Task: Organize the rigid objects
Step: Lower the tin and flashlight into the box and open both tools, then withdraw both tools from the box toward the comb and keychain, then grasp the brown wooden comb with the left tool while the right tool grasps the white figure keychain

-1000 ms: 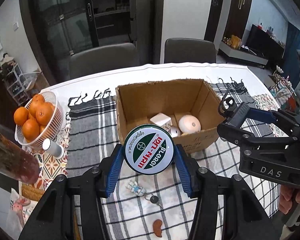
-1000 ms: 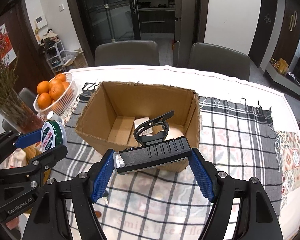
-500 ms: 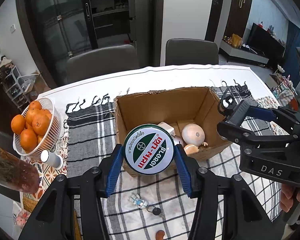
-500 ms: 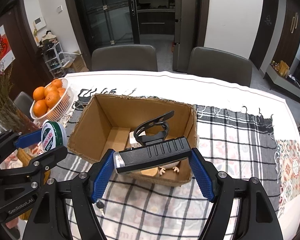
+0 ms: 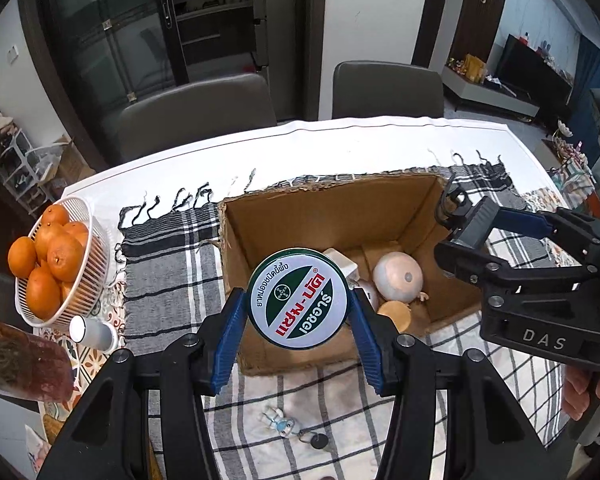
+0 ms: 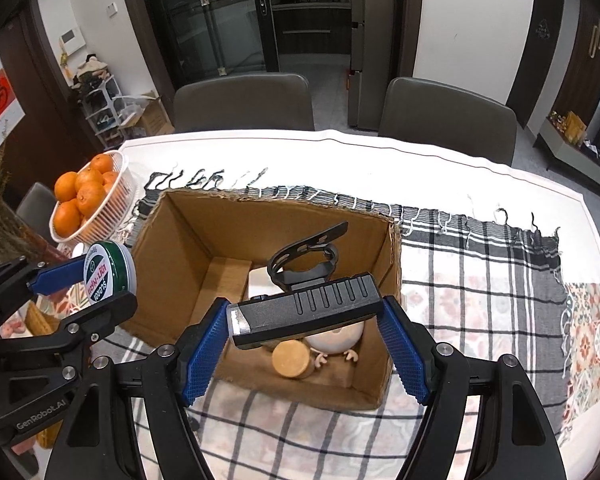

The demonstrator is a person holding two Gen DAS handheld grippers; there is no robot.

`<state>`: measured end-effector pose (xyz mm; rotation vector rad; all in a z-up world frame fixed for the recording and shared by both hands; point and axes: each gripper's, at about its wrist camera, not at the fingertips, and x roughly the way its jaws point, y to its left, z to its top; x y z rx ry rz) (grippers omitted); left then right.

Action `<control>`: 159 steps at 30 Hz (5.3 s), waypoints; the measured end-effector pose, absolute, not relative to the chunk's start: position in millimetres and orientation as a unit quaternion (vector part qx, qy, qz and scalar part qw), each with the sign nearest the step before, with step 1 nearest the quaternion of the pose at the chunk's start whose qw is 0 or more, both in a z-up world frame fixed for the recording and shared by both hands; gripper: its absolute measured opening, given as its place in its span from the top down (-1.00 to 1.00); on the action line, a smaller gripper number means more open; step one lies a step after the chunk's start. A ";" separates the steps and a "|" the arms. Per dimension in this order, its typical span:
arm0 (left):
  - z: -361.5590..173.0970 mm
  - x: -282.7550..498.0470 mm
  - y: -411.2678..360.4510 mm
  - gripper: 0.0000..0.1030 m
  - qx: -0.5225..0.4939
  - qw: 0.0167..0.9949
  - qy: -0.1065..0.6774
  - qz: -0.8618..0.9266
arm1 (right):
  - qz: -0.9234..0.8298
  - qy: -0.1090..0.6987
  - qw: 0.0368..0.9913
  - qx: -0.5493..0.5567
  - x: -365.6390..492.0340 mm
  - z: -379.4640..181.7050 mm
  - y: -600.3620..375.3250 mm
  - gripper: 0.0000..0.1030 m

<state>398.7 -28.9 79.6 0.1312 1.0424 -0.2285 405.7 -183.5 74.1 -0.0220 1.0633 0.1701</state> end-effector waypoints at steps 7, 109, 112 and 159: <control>66.9 414.5 -31.7 0.01 0.064 0.849 0.512 -0.111 | 0.077 0.523 0.848 -0.023 422.9 63.5 -183.6 -0.46; 6.5 144.8 -14.3 -0.13 -0.058 0.854 0.515 0.055 | 0.290 0.463 0.826 -0.138 218.1 34.0 -118.3 -0.46; 0.5 135.8 -32.1 -0.13 -0.081 0.858 0.500 0.080 | 0.325 0.441 0.824 -0.144 214.3 34.1 -128.6 -0.46; -114.0 157.7 -22.7 0.57 0.001 0.904 0.427 -0.001 | 0.292 0.444 0.842 -0.090 209.2 -82.1 -135.1 -0.44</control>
